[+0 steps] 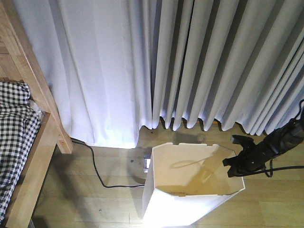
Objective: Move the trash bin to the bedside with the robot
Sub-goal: 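Lower the bin to the floor beside the bed and open the right gripper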
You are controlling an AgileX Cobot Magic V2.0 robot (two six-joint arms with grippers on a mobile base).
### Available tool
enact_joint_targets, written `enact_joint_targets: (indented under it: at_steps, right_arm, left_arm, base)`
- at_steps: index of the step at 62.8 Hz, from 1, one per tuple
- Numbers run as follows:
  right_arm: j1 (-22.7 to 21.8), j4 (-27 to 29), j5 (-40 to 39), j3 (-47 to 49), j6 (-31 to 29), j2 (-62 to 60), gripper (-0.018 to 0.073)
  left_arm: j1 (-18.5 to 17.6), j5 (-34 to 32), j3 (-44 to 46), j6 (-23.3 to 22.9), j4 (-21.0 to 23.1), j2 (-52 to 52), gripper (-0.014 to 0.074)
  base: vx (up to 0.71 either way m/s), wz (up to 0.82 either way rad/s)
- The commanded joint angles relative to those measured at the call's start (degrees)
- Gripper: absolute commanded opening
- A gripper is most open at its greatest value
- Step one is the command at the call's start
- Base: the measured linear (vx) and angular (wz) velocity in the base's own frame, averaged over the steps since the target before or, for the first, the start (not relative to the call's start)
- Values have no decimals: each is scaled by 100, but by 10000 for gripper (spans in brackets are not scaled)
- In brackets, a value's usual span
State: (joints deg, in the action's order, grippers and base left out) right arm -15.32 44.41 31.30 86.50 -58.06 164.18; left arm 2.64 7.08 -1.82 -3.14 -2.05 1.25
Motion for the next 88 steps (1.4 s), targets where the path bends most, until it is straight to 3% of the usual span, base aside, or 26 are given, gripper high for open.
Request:
enact_joint_targets:
  at_steps: [1, 19, 33, 42, 56, 70, 88]
  right_arm:
    - [-24, 210, 654, 473, 229, -174, -4]
    - [-1, -831, 664, 1497, 1458, 681, -4]
    - [440, -1785, 664, 2029, 2136, 1100, -4]
    - [623, -1869, 672, 2371, 2572, 1322, -1]
    - [707, -1857, 642, 2496, 2602, 1411, 33]
    - [707, -1883, 662, 2496, 2608, 1411, 164]
    - [707, -1883, 630, 2491, 2590, 1411, 461]
  left_arm:
    - [-1, -418, 138, -25, 8, 31, -6]
    - [-1, -418, 138, -25, 8, 31, -6]
    - [-1, -418, 138, -25, 8, 31, -6]
    - [-1, -418, 138, -25, 8, 31, -6]
    - [-1, -418, 138, -25, 8, 31, -6]
    - [-1, -418, 138, -25, 8, 31, -6]
    - [-1, -418, 138, -25, 8, 31, -6]
  base:
    - [0, 0]
    - [0, 0]
    - [0, 0]
    - [0, 0]
    - [0, 0]
    - [0, 0]
    - [0, 0]
